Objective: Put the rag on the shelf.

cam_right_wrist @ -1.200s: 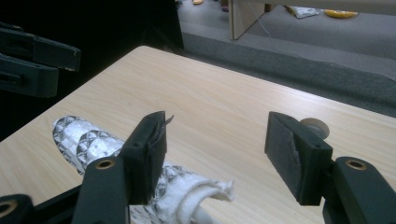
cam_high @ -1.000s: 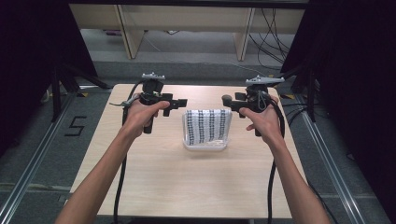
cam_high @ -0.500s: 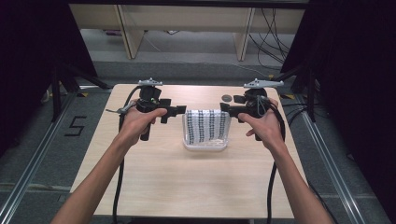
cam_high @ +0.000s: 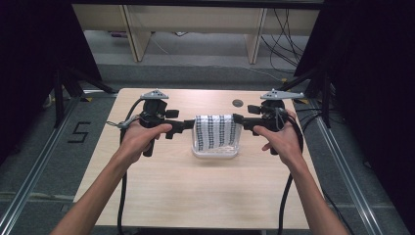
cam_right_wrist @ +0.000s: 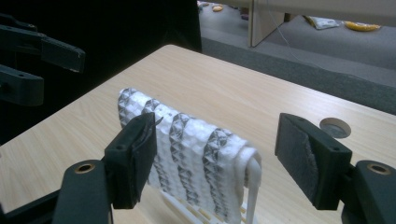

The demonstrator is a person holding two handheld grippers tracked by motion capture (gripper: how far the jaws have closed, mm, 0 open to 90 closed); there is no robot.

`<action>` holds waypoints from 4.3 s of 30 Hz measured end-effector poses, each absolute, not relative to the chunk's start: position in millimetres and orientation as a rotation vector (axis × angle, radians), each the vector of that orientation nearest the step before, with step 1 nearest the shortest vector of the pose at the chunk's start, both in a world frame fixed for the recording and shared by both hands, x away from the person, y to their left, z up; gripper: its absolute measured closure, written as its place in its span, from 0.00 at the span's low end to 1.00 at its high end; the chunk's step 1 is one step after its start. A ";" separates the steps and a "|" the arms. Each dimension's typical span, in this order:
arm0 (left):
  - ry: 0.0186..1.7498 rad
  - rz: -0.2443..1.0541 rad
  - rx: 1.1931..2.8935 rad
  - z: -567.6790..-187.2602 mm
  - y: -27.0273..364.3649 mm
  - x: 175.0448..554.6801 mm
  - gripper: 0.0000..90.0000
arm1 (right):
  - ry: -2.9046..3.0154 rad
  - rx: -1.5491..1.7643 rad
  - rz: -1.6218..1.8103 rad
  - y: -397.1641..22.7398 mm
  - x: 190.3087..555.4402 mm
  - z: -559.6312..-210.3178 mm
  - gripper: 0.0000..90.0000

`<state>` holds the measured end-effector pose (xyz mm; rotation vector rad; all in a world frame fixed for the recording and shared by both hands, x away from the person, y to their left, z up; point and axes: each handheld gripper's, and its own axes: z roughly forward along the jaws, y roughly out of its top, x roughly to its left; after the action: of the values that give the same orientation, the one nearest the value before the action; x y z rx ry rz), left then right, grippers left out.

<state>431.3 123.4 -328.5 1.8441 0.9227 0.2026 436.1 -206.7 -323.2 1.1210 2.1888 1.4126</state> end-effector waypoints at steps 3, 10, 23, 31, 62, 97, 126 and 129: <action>0.916 0.198 1.839 -329.7 125.2 426.9 0.25 | 2.180 1.141 1.420 -206.1 431.3 -323.4 0.34; 0.908 0.200 1.830 -332.1 129.7 418.4 0.25 | 2.190 1.134 1.414 -206.3 427.0 -325.4 0.33; 0.891 0.196 1.835 -338.6 134.2 400.0 0.25 | 2.177 1.127 1.429 -209.0 416.4 -329.2 0.32; 0.873 0.201 1.836 -339.5 136.1 386.3 0.25 | 2.182 1.129 1.434 -211.2 408.2 -332.7 0.30; 0.831 0.181 1.837 -354.9 140.4 357.4 0.25 | 2.174 1.110 1.458 -222.7 391.8 -351.0 0.23; 0.835 0.234 1.841 -384.9 160.9 327.6 0.25 | 2.197 1.101 1.486 -221.0 360.5 -373.3 0.22; 0.842 0.250 1.912 -437.1 170.5 300.7 0.24 | 2.251 1.143 1.449 -233.9 335.3 -416.8 0.21; 0.852 0.245 1.912 -441.2 171.3 298.3 0.24 | 2.253 1.147 1.431 -234.3 332.9 -421.2 0.21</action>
<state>298.3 171.3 -441.2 1.9120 0.8523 0.2450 332.9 -234.3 -421.2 1.1473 2.2533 1.4314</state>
